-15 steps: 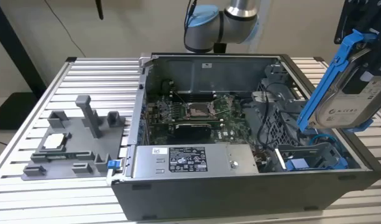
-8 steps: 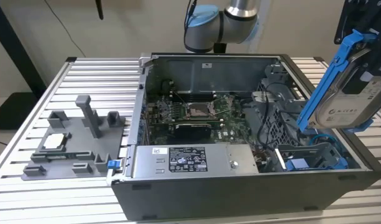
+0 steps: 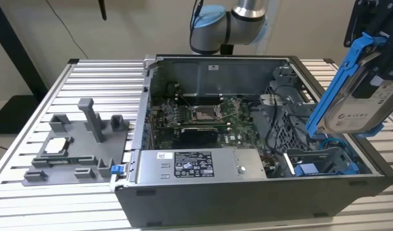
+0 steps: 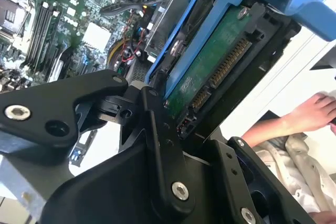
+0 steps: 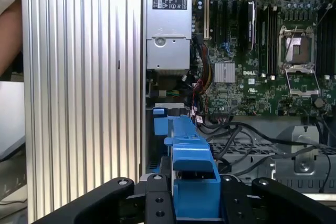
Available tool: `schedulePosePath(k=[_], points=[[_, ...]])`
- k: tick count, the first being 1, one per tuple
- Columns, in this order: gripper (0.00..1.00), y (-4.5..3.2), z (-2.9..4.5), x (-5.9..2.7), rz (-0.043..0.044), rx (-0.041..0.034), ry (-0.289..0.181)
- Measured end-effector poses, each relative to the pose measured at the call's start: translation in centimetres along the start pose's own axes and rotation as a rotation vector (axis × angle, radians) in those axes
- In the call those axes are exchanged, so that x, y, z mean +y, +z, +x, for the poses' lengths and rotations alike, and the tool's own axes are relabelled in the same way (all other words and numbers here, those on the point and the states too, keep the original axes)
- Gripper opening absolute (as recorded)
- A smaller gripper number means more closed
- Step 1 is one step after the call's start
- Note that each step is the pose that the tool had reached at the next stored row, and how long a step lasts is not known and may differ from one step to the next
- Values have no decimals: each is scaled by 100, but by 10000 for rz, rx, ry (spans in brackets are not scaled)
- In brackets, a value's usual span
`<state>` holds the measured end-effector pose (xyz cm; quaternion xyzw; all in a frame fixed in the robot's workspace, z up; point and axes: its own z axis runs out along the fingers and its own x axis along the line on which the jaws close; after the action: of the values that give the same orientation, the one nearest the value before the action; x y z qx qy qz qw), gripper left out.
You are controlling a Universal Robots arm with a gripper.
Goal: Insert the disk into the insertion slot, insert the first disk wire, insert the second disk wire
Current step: 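Insert the disk into the insertion slot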
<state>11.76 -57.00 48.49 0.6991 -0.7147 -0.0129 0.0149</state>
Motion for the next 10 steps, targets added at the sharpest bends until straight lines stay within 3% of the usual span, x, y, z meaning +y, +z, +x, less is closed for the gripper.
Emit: schedulePosePath(k=[10], points=[[0,33,0,-2,0,0,0]])
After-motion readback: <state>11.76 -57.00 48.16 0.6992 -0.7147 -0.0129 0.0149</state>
